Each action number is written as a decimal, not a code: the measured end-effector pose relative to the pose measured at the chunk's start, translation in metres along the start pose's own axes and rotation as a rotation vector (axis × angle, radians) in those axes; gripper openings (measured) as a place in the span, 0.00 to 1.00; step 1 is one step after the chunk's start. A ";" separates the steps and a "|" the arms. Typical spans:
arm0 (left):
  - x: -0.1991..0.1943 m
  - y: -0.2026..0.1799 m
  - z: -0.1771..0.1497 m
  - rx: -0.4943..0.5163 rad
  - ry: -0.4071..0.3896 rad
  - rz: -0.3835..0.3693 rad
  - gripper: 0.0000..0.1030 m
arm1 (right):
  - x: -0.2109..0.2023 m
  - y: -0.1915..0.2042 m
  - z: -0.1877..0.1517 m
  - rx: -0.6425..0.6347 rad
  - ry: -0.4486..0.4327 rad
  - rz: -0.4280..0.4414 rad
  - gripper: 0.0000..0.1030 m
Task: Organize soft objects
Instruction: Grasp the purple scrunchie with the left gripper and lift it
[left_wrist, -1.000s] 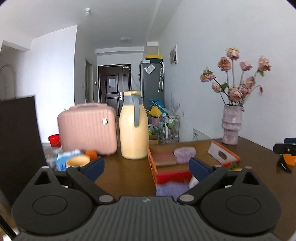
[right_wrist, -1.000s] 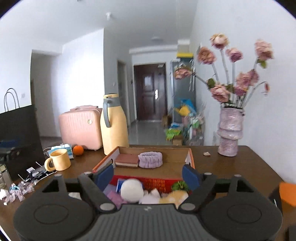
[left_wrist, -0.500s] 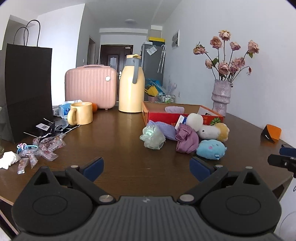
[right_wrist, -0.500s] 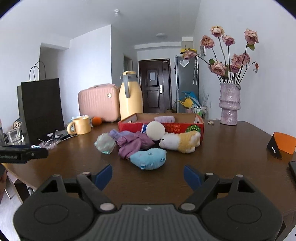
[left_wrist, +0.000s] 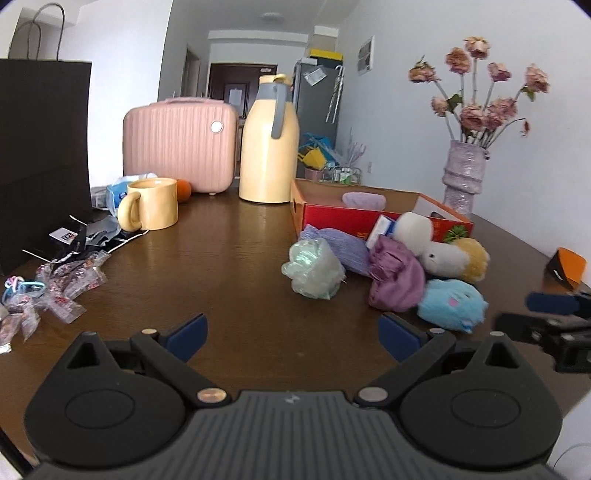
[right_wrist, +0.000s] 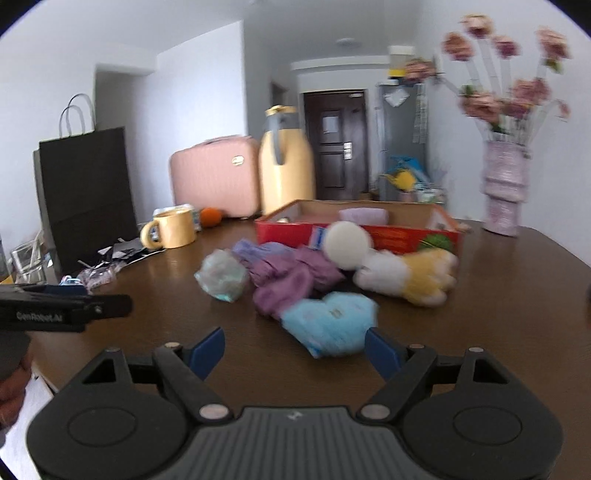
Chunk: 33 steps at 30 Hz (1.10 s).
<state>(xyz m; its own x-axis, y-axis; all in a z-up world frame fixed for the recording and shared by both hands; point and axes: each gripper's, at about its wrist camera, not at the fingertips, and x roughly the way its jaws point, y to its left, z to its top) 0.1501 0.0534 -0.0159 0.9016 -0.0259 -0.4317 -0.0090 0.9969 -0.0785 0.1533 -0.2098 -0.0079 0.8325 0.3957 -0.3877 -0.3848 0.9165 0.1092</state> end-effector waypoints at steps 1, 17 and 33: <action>0.008 0.001 0.004 0.002 0.001 0.005 0.98 | 0.012 0.002 0.008 -0.008 0.004 0.017 0.81; 0.083 0.016 0.040 0.008 0.015 -0.006 0.98 | 0.164 0.015 0.051 0.050 0.147 -0.086 0.27; 0.053 -0.025 0.004 -0.018 0.111 -0.205 0.92 | 0.030 0.021 0.000 -0.306 0.107 0.033 0.61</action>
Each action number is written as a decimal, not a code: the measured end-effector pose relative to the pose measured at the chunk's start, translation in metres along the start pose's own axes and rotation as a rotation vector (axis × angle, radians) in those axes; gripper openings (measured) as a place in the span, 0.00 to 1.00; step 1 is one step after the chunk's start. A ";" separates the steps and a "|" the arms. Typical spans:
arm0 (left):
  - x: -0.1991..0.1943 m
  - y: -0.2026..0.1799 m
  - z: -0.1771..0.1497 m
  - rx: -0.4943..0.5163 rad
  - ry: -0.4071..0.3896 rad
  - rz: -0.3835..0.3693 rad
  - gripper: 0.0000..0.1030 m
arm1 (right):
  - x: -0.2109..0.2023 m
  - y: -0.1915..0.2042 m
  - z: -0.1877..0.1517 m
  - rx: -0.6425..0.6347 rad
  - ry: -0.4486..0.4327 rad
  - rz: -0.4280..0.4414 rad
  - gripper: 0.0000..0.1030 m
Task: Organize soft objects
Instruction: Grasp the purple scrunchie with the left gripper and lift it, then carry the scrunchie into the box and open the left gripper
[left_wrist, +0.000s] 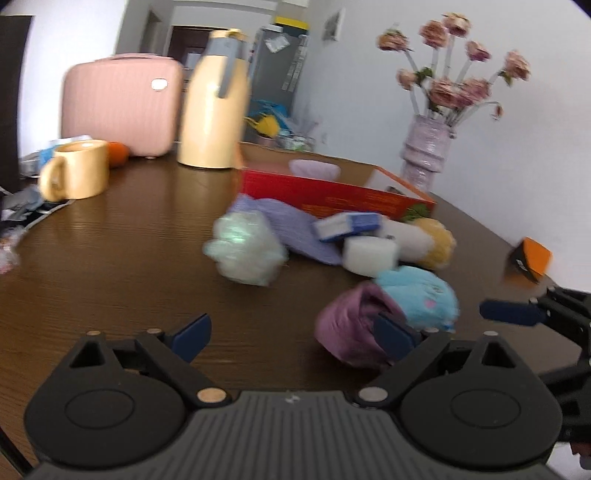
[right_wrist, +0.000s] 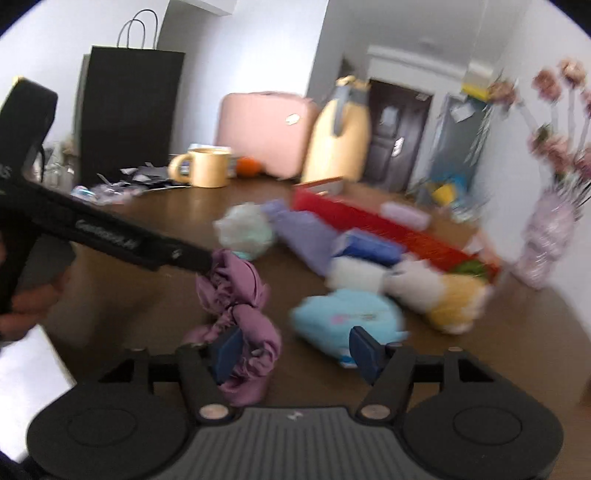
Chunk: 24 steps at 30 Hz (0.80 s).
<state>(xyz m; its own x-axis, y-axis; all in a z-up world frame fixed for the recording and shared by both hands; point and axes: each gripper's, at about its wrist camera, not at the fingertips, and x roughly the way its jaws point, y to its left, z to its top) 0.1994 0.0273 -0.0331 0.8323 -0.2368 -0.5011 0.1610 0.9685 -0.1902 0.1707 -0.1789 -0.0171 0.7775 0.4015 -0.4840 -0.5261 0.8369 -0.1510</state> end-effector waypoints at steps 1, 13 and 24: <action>0.001 -0.004 0.000 0.005 0.004 -0.016 0.89 | -0.005 -0.004 -0.001 0.000 -0.010 -0.023 0.61; 0.026 -0.012 0.010 -0.013 0.064 -0.139 0.23 | 0.012 -0.037 -0.026 0.505 0.005 0.150 0.20; -0.005 -0.022 -0.004 -0.031 0.091 -0.133 0.07 | 0.004 -0.034 -0.022 0.451 -0.004 0.044 0.09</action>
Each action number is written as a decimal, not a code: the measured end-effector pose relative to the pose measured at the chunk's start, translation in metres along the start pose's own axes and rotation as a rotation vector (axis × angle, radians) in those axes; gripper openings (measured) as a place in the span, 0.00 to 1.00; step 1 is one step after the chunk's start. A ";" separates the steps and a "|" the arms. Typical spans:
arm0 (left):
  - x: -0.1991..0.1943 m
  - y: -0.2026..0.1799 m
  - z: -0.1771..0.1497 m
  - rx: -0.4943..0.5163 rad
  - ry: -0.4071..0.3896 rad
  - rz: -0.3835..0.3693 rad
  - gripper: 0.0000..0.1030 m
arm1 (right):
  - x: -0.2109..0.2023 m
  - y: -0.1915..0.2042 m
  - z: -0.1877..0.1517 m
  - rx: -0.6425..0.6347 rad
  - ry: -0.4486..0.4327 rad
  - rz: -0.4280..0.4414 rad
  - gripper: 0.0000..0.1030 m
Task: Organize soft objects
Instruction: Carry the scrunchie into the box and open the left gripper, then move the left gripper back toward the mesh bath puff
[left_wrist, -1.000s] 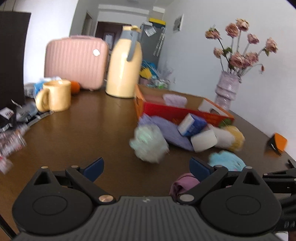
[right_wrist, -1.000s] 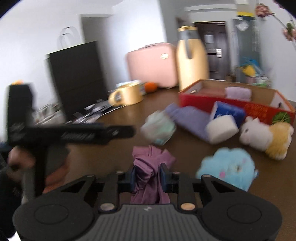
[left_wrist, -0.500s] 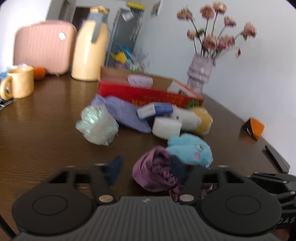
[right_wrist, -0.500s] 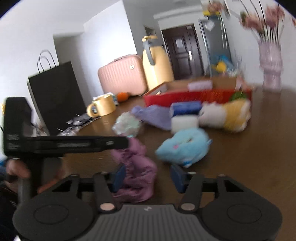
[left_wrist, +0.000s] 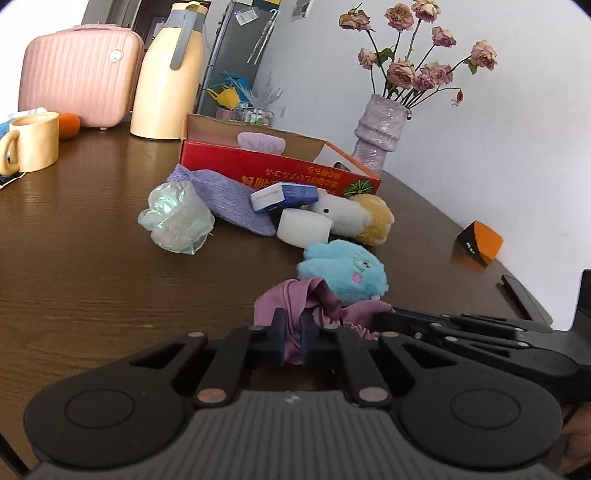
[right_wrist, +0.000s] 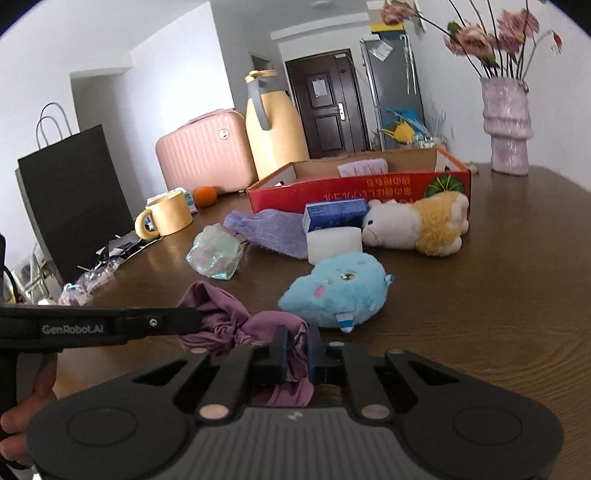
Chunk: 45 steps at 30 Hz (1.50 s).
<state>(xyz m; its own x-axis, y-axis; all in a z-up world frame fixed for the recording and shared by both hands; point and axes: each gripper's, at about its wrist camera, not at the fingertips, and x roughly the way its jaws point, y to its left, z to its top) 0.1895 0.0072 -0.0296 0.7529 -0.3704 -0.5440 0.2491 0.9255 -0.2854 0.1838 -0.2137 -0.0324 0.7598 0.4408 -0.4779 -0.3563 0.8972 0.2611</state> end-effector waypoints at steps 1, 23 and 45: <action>-0.001 -0.001 0.001 -0.003 -0.002 0.002 0.07 | -0.002 0.001 0.000 -0.007 -0.002 0.000 0.08; 0.179 0.051 0.258 0.092 -0.014 0.192 0.06 | 0.169 -0.038 0.268 -0.212 -0.005 -0.005 0.07; 0.114 0.049 0.249 0.168 -0.128 0.270 0.62 | 0.204 -0.059 0.289 -0.178 0.080 -0.080 0.49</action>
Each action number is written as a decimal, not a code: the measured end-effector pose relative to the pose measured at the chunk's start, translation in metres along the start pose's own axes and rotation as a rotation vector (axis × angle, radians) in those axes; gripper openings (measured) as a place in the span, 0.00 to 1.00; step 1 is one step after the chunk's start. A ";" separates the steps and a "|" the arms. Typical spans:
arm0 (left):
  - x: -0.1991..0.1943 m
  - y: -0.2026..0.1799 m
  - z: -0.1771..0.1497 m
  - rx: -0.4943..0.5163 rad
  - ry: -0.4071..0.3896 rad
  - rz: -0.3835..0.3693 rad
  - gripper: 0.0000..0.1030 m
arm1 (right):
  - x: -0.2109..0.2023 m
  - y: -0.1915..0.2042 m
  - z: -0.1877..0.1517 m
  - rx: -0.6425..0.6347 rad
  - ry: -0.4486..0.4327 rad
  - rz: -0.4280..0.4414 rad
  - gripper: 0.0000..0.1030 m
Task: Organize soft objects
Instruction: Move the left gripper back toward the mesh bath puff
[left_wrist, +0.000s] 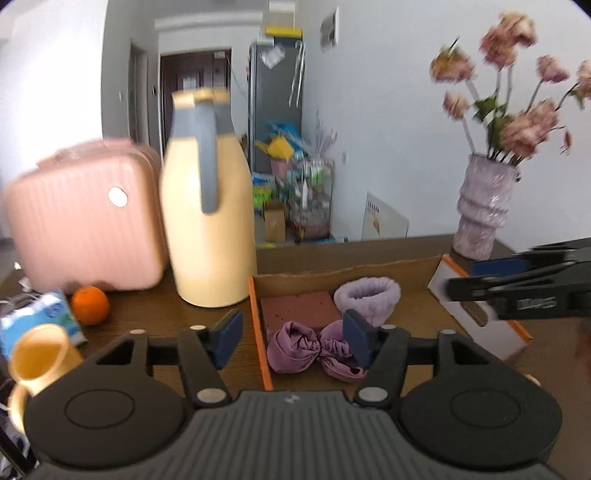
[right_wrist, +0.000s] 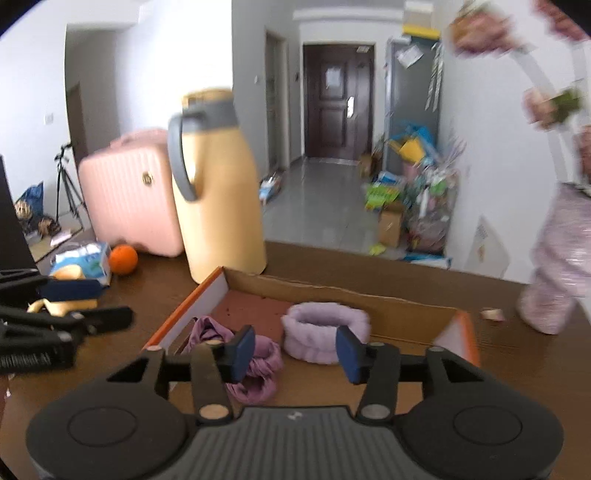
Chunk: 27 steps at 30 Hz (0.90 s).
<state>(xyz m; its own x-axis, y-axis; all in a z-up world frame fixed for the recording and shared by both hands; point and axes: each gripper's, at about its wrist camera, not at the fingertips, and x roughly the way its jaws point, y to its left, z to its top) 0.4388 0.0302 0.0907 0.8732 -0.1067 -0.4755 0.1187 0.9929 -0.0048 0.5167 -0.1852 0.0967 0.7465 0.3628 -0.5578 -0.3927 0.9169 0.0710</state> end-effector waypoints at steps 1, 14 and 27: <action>-0.016 -0.001 -0.005 -0.004 -0.019 0.001 0.64 | -0.020 -0.004 -0.006 0.002 -0.018 -0.012 0.50; -0.198 -0.035 -0.120 -0.028 -0.233 0.051 0.79 | -0.225 0.022 -0.140 0.025 -0.259 -0.070 0.64; -0.295 -0.075 -0.263 -0.046 -0.233 0.044 0.84 | -0.307 0.107 -0.329 0.063 -0.361 -0.068 0.79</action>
<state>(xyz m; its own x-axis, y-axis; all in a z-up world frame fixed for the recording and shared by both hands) 0.0485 0.0011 -0.0001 0.9632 -0.0668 -0.2605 0.0606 0.9977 -0.0314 0.0691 -0.2529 0.0035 0.9156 0.3254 -0.2364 -0.3099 0.9454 0.1011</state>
